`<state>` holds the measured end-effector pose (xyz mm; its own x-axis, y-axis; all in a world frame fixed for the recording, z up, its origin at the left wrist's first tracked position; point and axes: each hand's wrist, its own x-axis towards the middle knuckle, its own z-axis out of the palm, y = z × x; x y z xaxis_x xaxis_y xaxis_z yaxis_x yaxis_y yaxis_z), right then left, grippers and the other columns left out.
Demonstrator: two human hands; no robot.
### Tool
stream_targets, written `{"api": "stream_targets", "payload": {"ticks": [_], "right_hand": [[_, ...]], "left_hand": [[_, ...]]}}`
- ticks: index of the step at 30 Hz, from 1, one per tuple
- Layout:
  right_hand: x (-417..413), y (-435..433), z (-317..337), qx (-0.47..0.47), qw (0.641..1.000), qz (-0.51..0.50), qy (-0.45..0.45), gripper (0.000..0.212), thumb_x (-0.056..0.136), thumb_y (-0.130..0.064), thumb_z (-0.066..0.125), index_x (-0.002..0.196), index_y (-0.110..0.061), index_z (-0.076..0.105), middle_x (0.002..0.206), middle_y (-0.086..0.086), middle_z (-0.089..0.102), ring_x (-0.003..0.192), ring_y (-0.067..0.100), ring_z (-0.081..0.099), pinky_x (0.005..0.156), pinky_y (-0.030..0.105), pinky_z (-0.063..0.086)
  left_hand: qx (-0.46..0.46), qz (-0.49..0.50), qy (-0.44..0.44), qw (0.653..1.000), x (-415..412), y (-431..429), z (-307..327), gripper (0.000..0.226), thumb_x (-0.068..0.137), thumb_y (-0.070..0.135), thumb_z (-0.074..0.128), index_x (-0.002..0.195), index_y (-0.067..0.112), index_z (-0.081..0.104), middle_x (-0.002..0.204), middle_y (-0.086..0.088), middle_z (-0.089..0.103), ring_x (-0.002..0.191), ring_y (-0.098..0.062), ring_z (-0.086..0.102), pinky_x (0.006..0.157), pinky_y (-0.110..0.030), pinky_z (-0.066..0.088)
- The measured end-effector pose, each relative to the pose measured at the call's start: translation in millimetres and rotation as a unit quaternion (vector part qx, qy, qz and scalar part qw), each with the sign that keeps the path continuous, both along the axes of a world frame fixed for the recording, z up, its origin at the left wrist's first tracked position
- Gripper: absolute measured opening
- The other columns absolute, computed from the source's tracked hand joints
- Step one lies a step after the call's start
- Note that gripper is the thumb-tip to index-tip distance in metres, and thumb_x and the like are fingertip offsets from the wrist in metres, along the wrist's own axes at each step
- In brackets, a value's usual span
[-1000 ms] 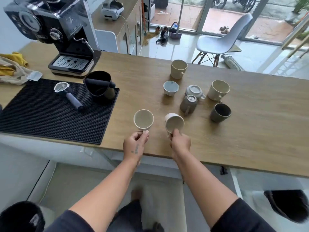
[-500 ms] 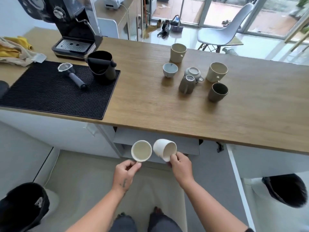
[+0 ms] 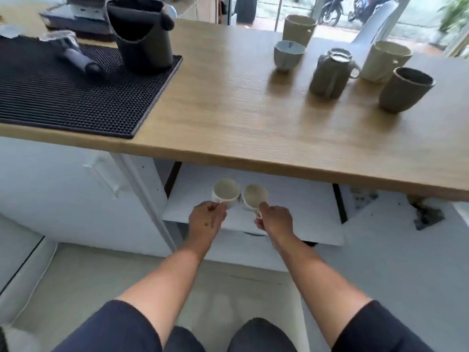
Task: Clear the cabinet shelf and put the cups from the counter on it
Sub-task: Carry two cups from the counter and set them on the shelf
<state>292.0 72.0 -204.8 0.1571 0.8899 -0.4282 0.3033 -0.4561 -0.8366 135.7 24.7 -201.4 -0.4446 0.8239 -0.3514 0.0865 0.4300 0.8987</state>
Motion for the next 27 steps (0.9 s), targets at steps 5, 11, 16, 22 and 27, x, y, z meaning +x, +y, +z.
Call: {"api": "stream_targets", "payload": {"ticks": [5,11,16,22,27], "right_hand": [[-9,74,-65,0.078,0.997,0.011,0.001,0.028,0.082,-0.021,0.058,0.059,-0.006,0.064,0.058,0.008,0.064,0.049,0.017,0.063,0.058,0.03,0.049],[-19,142,-112,0.163,0.983,-0.027,0.086,0.026,0.087,-0.019,0.059,0.066,-0.003,0.062,0.067,0.012,0.066,0.047,0.014,0.059,0.06,0.029,0.055],[-24,166,-130,0.216,0.972,-0.029,0.082,0.034,0.094,-0.026,0.058,0.07,-0.003,0.063,0.067,0.01,0.067,0.054,0.016,0.063,0.074,0.037,0.061],[-27,162,-125,0.225,0.973,-0.017,0.042,0.035,0.093,-0.027,0.059,0.067,-0.005,0.063,0.061,0.008,0.067,0.058,0.022,0.067,0.081,0.047,0.06],[-26,156,-126,0.233,0.972,-0.011,0.033,0.029,0.09,-0.025,0.063,0.069,-0.005,0.065,0.062,0.007,0.068,0.06,0.019,0.069,0.081,0.041,0.06]], "left_hand": [[0.069,0.019,0.029,0.997,-24,73,-74,0.024,0.085,0.031,0.065,0.067,0.016,0.065,0.074,-0.006,0.072,0.08,-0.027,0.071,0.075,-0.038,0.057],[0.19,0.007,0.035,0.981,-37,143,-120,0.024,0.088,0.028,0.066,0.067,0.017,0.063,0.072,-0.006,0.071,0.076,-0.026,0.072,0.085,-0.049,0.057],[0.222,0.036,0.026,0.974,-37,173,-137,0.03,0.09,0.023,0.063,0.062,0.015,0.059,0.064,-0.004,0.064,0.072,-0.028,0.07,0.084,-0.05,0.058],[0.205,0.05,0.066,0.975,-34,172,-129,0.025,0.092,0.024,0.06,0.082,0.002,0.065,0.08,-0.017,0.07,0.074,-0.028,0.071,0.077,-0.044,0.06],[0.197,0.034,0.134,0.971,-41,170,-140,0.035,0.086,0.036,0.061,0.086,0.001,0.067,0.087,-0.018,0.072,0.082,-0.032,0.071,0.078,-0.045,0.059]]}}
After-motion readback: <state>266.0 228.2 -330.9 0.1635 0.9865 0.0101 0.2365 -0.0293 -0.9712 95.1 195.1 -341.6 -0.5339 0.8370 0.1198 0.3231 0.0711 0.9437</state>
